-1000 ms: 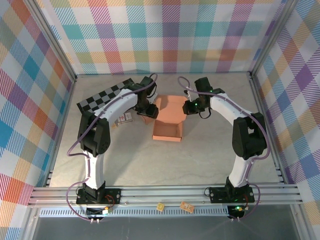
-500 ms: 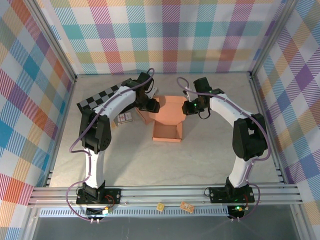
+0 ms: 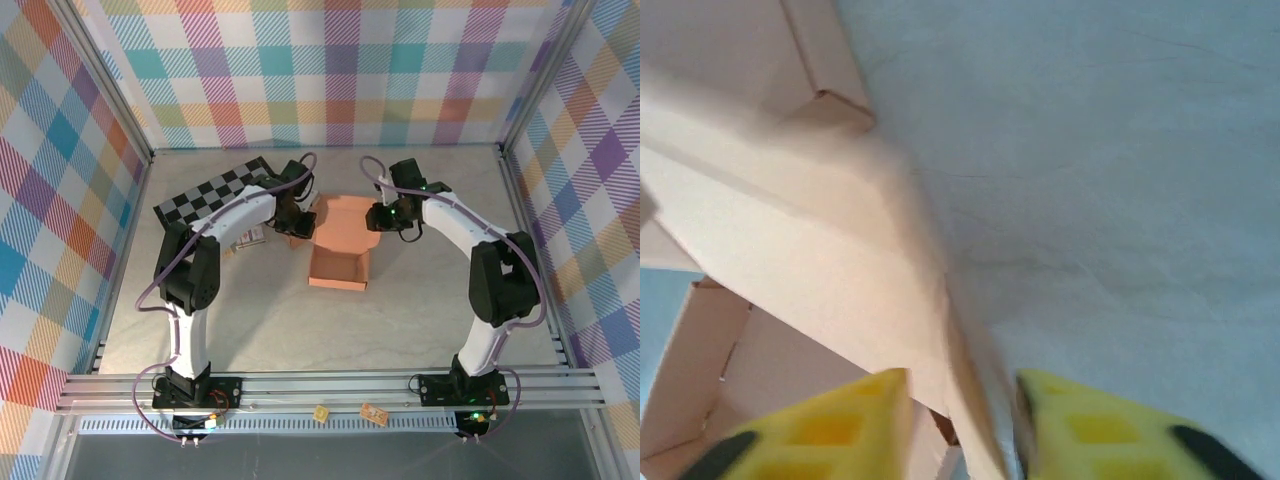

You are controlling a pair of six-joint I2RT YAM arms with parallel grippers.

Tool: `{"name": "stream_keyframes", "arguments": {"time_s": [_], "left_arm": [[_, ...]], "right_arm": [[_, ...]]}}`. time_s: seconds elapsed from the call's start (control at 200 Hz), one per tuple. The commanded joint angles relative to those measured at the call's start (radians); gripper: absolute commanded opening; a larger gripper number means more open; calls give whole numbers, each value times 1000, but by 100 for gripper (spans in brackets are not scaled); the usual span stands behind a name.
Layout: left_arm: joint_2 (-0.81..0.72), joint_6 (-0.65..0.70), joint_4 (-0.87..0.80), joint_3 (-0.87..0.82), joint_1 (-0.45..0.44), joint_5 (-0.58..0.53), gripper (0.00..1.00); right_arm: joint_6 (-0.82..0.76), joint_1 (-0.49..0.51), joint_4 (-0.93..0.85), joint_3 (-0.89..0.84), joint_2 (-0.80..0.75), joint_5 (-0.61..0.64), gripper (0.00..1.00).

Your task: Fold the paper box

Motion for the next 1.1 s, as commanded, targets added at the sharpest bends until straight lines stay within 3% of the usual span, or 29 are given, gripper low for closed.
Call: {"name": "stream_keyframes", "arguments": {"time_s": [0.0, 0.18, 0.32, 0.435, 0.54, 0.68, 0.95, 1.095], "left_arm": [[-102, -49, 74, -57, -26, -60, 11], [-149, -106, 122, -125, -55, -63, 8], [-166, -148, 126, -152, -84, -71, 7], [-183, -150, 146, -179, -96, -74, 8], [-175, -130, 135, -177, -96, -64, 8], [-159, -117, 126, -161, -96, -52, 8], [-149, -120, 132, -164, -96, -54, 8], [-141, -115, 126, -160, -96, -51, 8]], "right_arm": [[134, 3, -18, -37, -105, 79, 45], [363, 6, -53, -179, -241, 111, 50], [454, 56, 54, -357, -365, 51, 50], [421, 74, 144, -417, -359, 41, 49], [270, 66, 168, -361, -267, 48, 48], [114, 56, 126, -267, -118, -9, 35], [154, 36, 158, -328, -155, -47, 29], [184, -17, 203, -383, -181, -136, 28]]}}
